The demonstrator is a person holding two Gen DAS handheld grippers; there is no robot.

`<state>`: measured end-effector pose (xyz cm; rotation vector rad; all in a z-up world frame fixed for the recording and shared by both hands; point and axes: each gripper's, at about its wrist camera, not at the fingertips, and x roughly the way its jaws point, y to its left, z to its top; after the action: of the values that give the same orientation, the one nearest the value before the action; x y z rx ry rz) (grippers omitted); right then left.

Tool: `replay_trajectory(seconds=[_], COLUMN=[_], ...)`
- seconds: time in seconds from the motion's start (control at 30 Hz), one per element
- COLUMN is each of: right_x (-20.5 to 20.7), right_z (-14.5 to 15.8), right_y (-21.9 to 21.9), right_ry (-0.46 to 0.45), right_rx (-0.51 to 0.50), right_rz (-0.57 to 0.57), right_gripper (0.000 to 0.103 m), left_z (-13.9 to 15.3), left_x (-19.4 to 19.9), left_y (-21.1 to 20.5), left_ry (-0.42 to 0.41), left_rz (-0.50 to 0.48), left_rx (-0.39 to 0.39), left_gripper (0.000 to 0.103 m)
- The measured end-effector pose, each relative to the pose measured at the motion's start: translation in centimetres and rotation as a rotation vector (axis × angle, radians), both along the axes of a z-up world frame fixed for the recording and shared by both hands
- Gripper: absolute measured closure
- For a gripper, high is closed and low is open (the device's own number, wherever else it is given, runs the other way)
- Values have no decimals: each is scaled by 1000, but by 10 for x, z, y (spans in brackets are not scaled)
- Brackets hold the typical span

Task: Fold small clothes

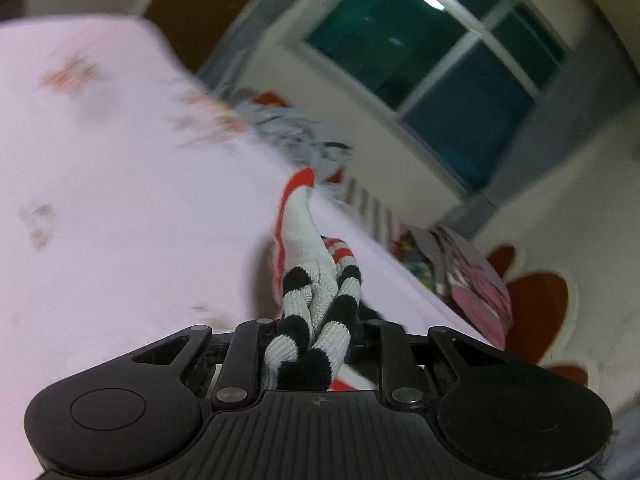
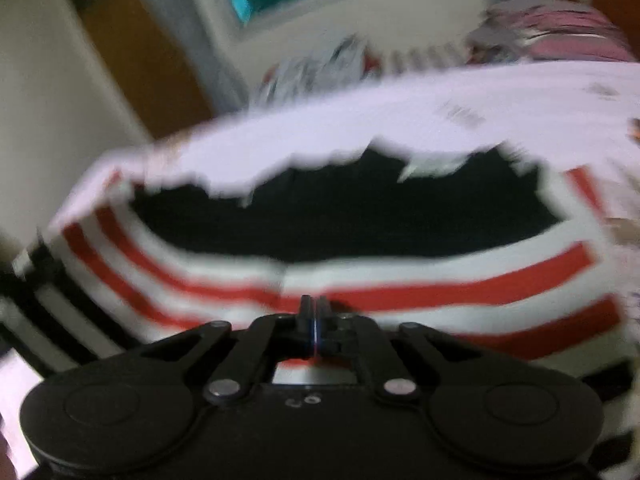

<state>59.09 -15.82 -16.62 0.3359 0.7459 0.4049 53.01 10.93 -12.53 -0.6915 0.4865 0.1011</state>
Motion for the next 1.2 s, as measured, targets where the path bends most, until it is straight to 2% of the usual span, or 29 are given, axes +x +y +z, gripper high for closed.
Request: replay_trajectory(seconds=[0.17, 0.3, 0.37, 0.43, 0.47, 0.5, 0.53, 0.57, 0.6, 0.63, 0.7, 0.77, 0.8, 0.83, 0.9, 0.97, 1.1, 1.17, 1.2], right_x=[-16, -28, -36, -44, -47, -49, -51, -51, -52, -52, -48, -42, -38, -34, -22, -13, 2, 9, 12], right_z=[16, 20, 20, 19, 18, 18, 18, 18, 19, 21, 23, 24, 25, 25, 22, 16, 1, -7, -10], right_y=[-76, -138, -165, -188, -195, -199, -205, -211, -212, -213, -211, -201, -191, -184, -166, -147, -127, -116, -107], right_ry=[-29, -30, -18, 7, 16, 28, 41, 45, 38, 28, 41, 54, 64, 80, 115, 156, 217, 242, 243], right_rx=[47, 74, 93, 123, 134, 146, 161, 170, 183, 199, 234, 269, 278, 275, 262, 221, 206, 150, 92], right_rz=[-88, -181, -216, -231, -235, -239, -245, -250, -252, -241, -199, -136, -104, -84, -44, -25, -16, -25, -27], right_gripper=[101, 101, 100, 97, 96, 87, 74, 66, 53, 51, 53, 55, 55, 55, 55, 55, 55, 55, 55], left_z=[31, 29, 18, -7, -20, -24, -19, -13, -4, 8, 34, 52, 58, 61, 54, 41, 4, -16, -23], left_x=[23, 36, 42, 55, 59, 59, 57, 54, 51, 43, 24, 14, 11, 14, 28, 38, 56, 64, 65], left_y=[-85, -159, -199, -231, -245, -252, -257, -256, -253, -248, -233, -203, -182, -167, -127, -92, -65, -70, -71], left_ry=[2, 66, 126, 249, 304, 303, 286, 274, 266, 246, 169, 114, 97, 97, 156, 198, 268, 288, 292], left_rz=[-140, -263, -344, -436, -461, -465, -480, -520, -553, -569, -570, -489, -426, -375, -305, -259, -316, -347, -359], left_rx=[124, 216, 282, 308, 360, 399, 412, 379, 337, 315, 309, 338, 360, 379, 365, 334, 254, 240, 249], left_gripper=[83, 83, 83, 83, 83, 79, 60, 50, 46, 46, 46, 46, 49, 57, 64, 64, 64, 64, 64])
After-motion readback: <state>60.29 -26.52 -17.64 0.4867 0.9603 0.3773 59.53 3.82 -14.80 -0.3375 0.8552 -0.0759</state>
